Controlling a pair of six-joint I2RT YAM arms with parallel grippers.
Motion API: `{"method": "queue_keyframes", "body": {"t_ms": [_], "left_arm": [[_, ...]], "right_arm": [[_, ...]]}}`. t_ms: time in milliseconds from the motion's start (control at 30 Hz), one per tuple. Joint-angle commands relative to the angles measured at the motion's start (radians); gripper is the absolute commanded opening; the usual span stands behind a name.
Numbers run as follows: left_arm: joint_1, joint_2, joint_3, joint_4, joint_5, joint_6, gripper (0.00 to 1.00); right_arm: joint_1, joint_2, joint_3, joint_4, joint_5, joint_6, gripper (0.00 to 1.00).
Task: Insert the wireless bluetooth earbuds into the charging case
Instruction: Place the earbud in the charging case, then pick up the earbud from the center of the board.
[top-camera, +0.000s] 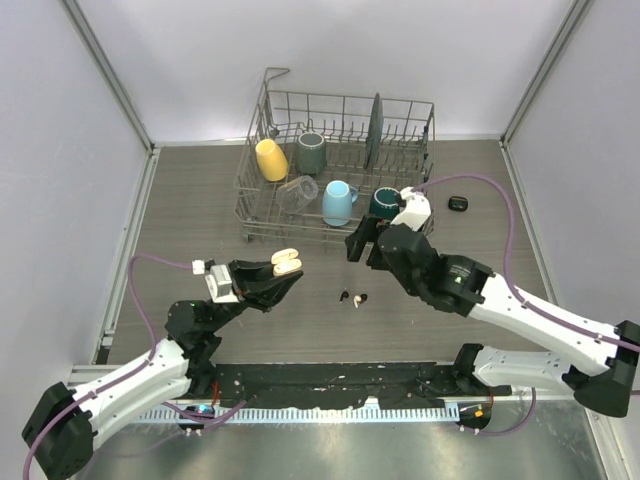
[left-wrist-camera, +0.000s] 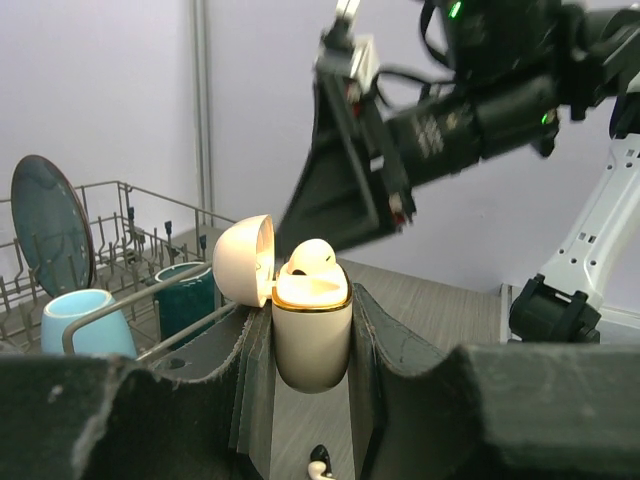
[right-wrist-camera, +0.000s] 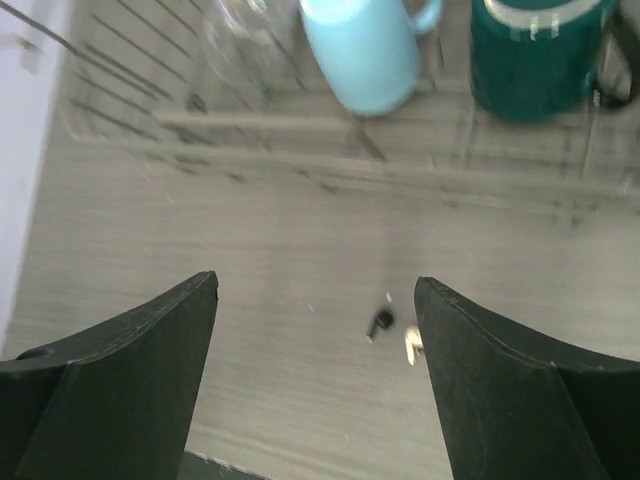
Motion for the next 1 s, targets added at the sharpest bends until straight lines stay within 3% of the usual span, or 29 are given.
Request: {"method": "queue_keyframes", "body": {"t_ms": [0,67,100,267,967], "left_arm": [[0.005,-0.024,-0.001,0.055,-0.019,0.006,0.0],[0.005,-0.038,-0.004,0.04,-0.025,0.006,0.0],[0.006,-0.04,-0.004,0.035,-0.029,0.006,0.0],[0.005,-0.061,-0.01,0.01,-0.038,0.004,0.0],[0.005,-0.063,-0.007,-0.005,-0.043,0.006,0.0]], "right_arm": [[-0.037,0.03,-0.067,-0.082,-0.206,0.155,0.82],[-0.037,0.043,-0.112,-0.077,-0.208,0.175,0.79],[-0.037,0.061,-0.124,-0.073,-0.208,0.192,0.71],[-0.037,0.129,-0.184,-0.048,-0.248,0.203,0.57],[-0.037,0.373,-0.201,0.034,-0.219,0.186,0.38]]}}
